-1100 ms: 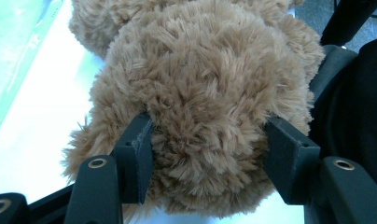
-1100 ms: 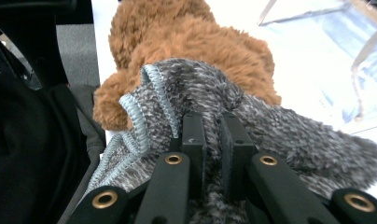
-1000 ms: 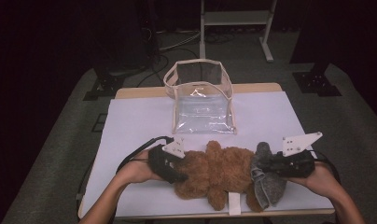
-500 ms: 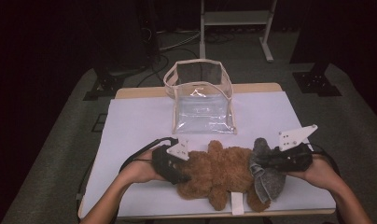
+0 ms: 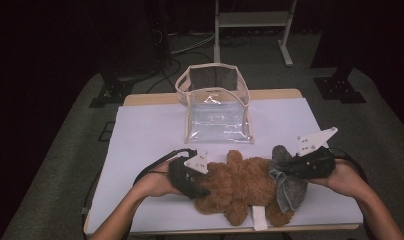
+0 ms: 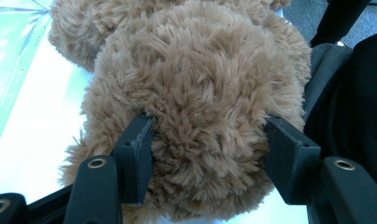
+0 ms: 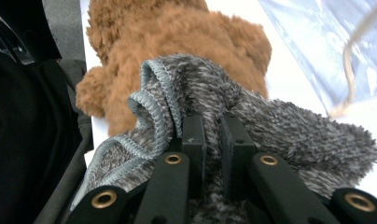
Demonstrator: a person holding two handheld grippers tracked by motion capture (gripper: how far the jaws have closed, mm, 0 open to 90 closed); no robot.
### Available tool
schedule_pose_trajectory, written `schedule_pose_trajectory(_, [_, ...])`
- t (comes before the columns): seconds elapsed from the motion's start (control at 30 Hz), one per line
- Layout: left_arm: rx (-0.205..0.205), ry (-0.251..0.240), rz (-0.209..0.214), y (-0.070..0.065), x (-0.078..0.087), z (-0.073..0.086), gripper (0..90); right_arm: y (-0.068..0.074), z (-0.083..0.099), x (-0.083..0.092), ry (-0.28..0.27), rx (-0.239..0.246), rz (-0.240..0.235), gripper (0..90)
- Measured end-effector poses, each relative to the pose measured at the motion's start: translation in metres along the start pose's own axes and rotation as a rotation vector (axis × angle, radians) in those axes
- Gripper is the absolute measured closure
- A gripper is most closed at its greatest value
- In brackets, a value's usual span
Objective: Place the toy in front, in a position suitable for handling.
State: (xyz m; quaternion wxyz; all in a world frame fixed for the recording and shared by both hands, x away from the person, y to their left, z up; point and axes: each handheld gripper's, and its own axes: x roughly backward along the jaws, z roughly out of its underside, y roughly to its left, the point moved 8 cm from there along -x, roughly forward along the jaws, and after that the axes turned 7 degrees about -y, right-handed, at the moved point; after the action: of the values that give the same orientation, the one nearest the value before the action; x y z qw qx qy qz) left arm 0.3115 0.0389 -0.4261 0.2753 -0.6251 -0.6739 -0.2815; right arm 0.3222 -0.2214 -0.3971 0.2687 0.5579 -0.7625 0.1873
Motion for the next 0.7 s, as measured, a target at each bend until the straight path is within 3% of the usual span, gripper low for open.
schedule_pose_trajectory(0.07, [-0.001, -0.006, 0.004, 0.002, -0.004, -0.002, 39.4, 0.0, -0.003, 0.008, -0.012, 0.006, 0.014, 81.2])
schedule_pose_trajectory(0.17, [-0.006, -0.015, 0.009, 0.003, -0.013, -0.011, 39.4, 0.008, -0.025, 0.011, -0.042, 0.05, 0.008, 81.1])
schedule_pose_trajectory(0.3, [-0.036, -0.009, 0.009, 0.002, -0.027, -0.026, 39.3, 0.023, -0.044, -0.011, 0.007, 0.128, -0.028, 81.0])
schedule_pose_trajectory(0.4, [-0.044, -0.011, 0.01, 0.004, -0.034, -0.032, 39.2, 0.023, -0.033, -0.03, 0.104, 0.156, -0.016, 81.0])
schedule_pose_trajectory(0.57, [-0.037, -0.046, -0.006, 0.006, -0.025, -0.036, 34.6, 0.015, -0.013, -0.02, 0.09, 0.097, 0.0, 81.7])
schedule_pose_trajectory(0.7, [-0.049, -0.044, -0.013, 0.002, -0.018, -0.03, 28.3, 0.013, -0.007, -0.012, 0.1, 0.091, 0.022, 81.8])
